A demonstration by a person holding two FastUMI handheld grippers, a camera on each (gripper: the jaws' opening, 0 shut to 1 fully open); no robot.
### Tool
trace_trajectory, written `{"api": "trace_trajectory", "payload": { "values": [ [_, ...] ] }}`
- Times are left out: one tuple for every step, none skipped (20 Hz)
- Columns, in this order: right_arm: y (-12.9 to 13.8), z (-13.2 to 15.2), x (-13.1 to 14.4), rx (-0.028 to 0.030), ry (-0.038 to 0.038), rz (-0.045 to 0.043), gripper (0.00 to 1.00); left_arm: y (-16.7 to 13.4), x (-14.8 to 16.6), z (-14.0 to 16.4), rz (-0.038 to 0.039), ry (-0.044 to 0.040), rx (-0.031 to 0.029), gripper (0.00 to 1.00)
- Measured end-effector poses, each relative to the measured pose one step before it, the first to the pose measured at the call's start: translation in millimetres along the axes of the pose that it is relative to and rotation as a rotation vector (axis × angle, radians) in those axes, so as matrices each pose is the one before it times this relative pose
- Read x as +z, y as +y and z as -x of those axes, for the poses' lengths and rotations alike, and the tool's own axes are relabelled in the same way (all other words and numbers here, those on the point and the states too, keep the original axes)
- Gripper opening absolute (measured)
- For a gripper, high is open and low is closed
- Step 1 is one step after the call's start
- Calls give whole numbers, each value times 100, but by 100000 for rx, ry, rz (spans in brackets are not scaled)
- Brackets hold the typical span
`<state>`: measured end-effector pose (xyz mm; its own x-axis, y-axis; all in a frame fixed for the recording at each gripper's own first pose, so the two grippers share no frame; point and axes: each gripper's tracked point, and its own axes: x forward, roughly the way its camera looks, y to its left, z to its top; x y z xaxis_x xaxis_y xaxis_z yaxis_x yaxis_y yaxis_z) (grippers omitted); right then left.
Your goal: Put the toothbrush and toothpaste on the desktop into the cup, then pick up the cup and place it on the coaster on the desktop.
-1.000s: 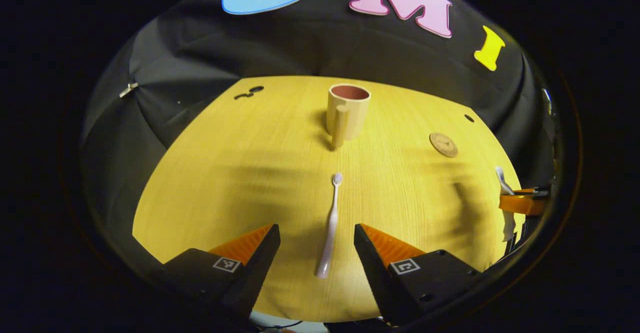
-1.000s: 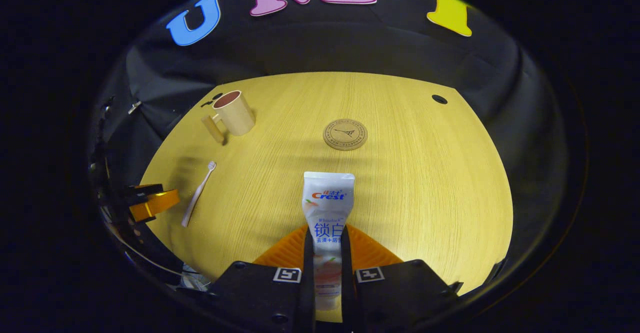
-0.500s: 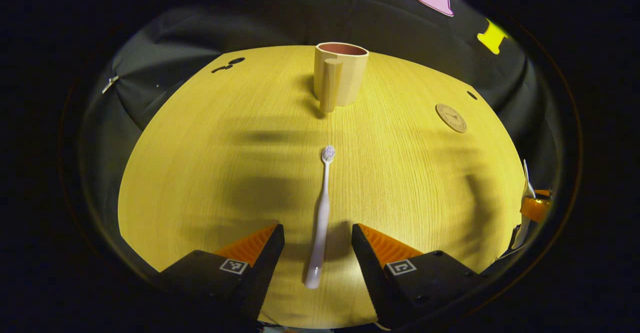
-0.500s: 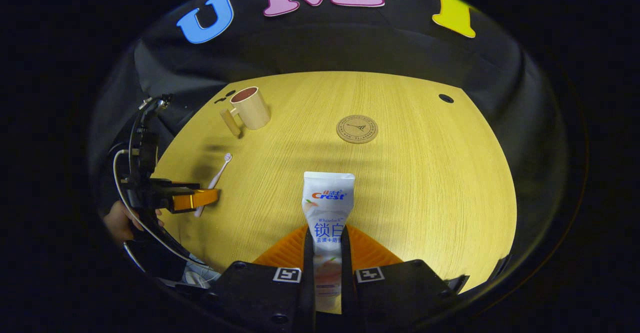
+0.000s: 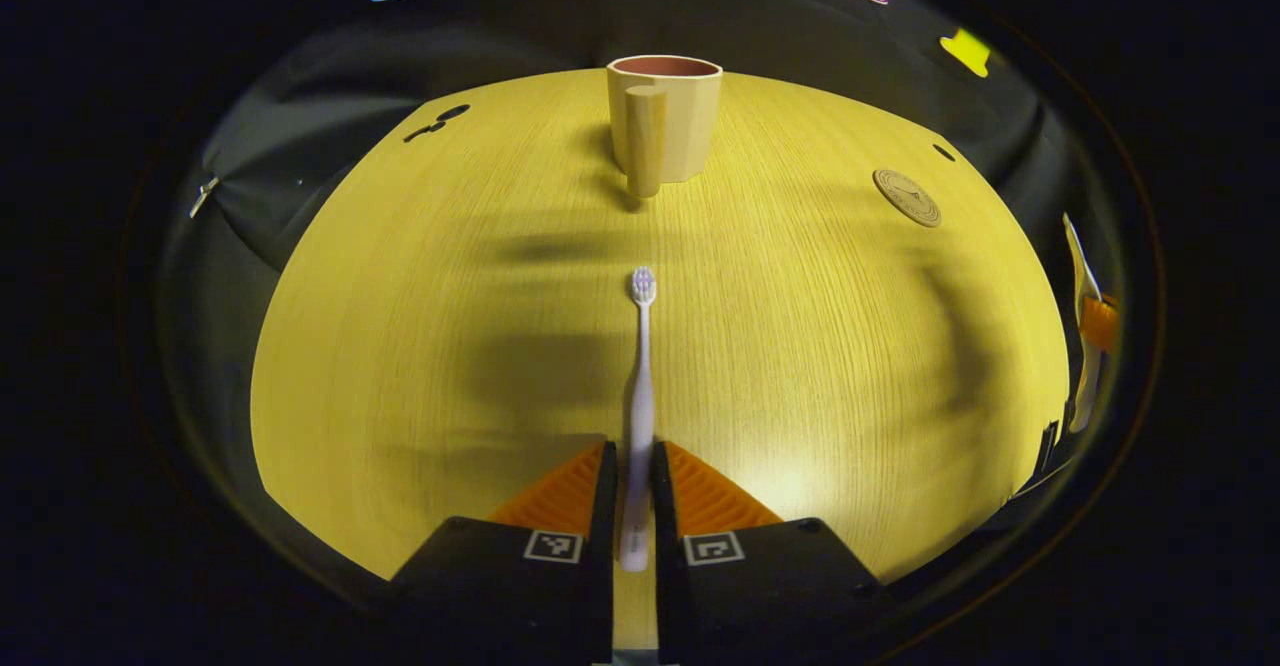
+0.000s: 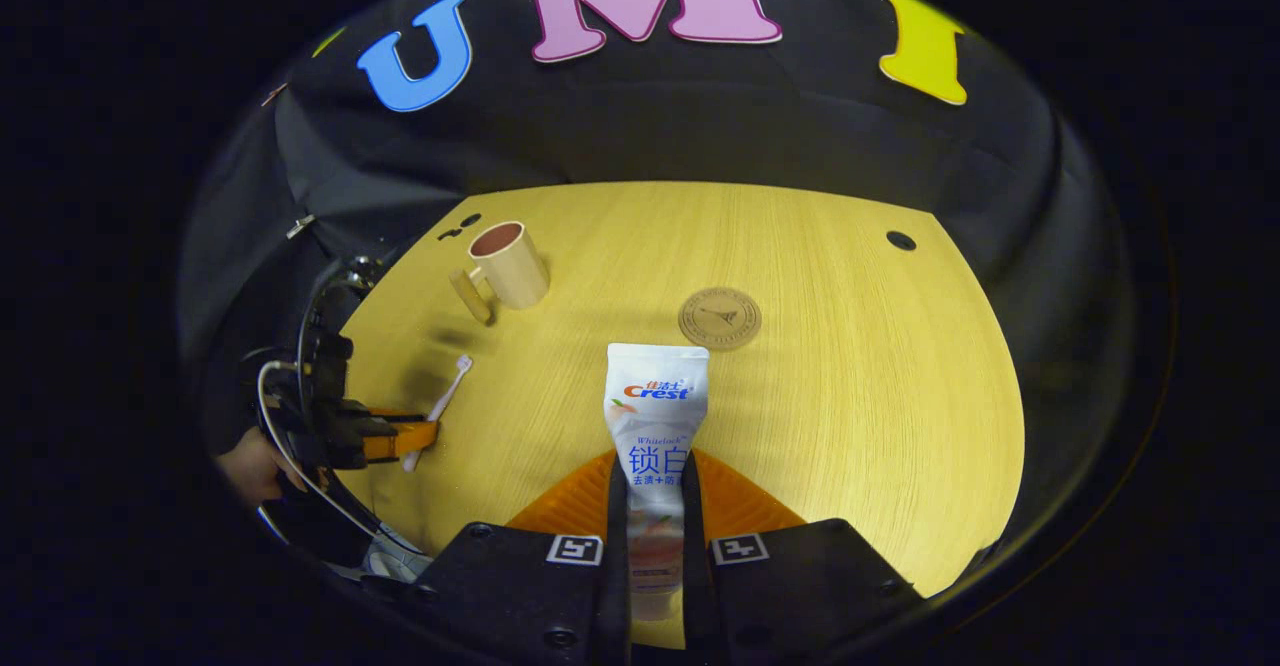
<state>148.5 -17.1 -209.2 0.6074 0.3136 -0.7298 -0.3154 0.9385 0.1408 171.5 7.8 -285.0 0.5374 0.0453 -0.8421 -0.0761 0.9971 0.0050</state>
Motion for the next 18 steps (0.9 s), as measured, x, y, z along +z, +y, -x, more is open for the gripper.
{"api": "trace_trajectory", "payload": {
  "values": [
    [313,-77,1195,805,-1754,761,25,-130,-58,20,-255,829,558,12],
    [272,-163,1194,732,-1821,831,25,58,136,43,-137,273,554,14],
    [308,-98,1202,757,-1809,974,25,8,-11,21,159,385,244,12],
    [297,-213,1251,736,-1922,1198,24,-22,60,10,513,-6,29,11],
    [312,-257,1151,737,-1704,1179,24,17,47,89,985,-286,-107,9],
    [436,-242,1215,1025,-1670,1157,24,44,58,-24,1436,-465,-134,7],
    [462,-343,1187,990,-1703,1081,24,22,63,55,1661,-835,-216,7],
    [482,-349,1198,1043,-1649,1230,25,-117,0,3,1280,-460,-829,7],
    [648,-288,952,971,-1720,1853,25,-130,-70,170,777,-541,-1105,6],
    [693,-421,1230,1296,-2140,1617,24,102,148,249,811,-1875,16,6],
    [529,-617,1175,808,-2030,1340,24,10,250,357,488,-2217,-79,6],
    [615,-562,1087,1087,-2021,944,24,25,247,413,506,-2342,-467,6],
    [659,-628,1129,955,-1955,495,24,-38,265,568,655,-2285,-810,6],
    [703,-730,997,1029,-1915,341,24,70,329,597,842,-2200,-380,6],
    [667,-735,1071,745,-2163,232,24,-18,315,739,873,-1875,-875,6],
    [677,-853,918,1217,-2238,571,24,-136,497,890,1100,-2485,-1343,6],
    [718,-811,902,930,-1958,859,24,-75,537,843,1038,-2518,-946,6],
    [689,-934,829,831,-1973,839,24,-42,614,892,675,-2916,-802,6]
  ]
}}
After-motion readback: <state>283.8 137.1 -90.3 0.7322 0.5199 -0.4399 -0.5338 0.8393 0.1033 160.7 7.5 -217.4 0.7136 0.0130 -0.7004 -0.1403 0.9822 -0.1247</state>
